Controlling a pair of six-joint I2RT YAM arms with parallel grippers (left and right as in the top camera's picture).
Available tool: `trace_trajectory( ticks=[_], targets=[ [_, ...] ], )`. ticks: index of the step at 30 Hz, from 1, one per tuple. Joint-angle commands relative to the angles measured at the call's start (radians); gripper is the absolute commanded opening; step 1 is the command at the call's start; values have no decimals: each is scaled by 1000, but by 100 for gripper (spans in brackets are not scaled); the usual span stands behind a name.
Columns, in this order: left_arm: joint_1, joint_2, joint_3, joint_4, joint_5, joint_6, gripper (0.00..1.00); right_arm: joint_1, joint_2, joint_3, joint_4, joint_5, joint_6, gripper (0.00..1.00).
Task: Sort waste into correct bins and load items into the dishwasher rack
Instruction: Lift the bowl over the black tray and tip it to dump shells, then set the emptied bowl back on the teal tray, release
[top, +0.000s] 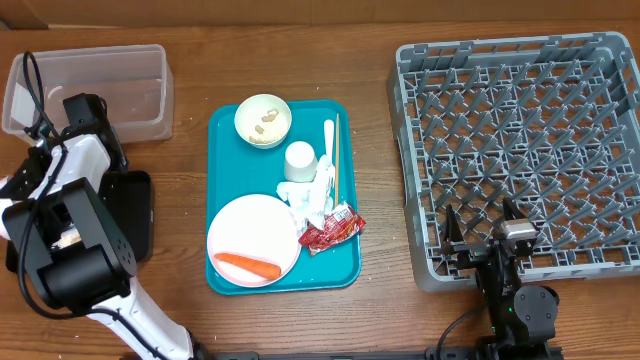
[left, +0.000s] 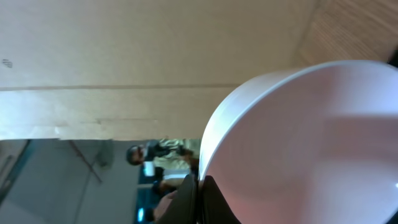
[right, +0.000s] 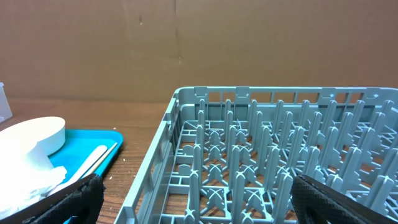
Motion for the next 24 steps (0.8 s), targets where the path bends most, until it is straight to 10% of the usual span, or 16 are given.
trace_trajectory(
  ticks=[1,7,13,16,20,24],
  targets=[
    [10,-152,8,-112,290,-166,4,-1,-7,-10,6,-6,-1,100],
    [106,-406,13,-222,1178,-244,4,-1,-7,-10,6,-6,-1,100],
    [83,-673,13,-301,1283,-430,4,-1,-7,-10,6,-6,-1,100],
    [73,-724,13,-375,1558,-624,4,-1,-7,-10,6,-6,-1,100],
    [15,-680,12,-382,1841,-644,4,-1,-7,-10,6,-6,-1,100],
    [-124,-554,12,-345,1810,-643,4,-1,-7,-10,6,-6,-1,100]
  ],
)
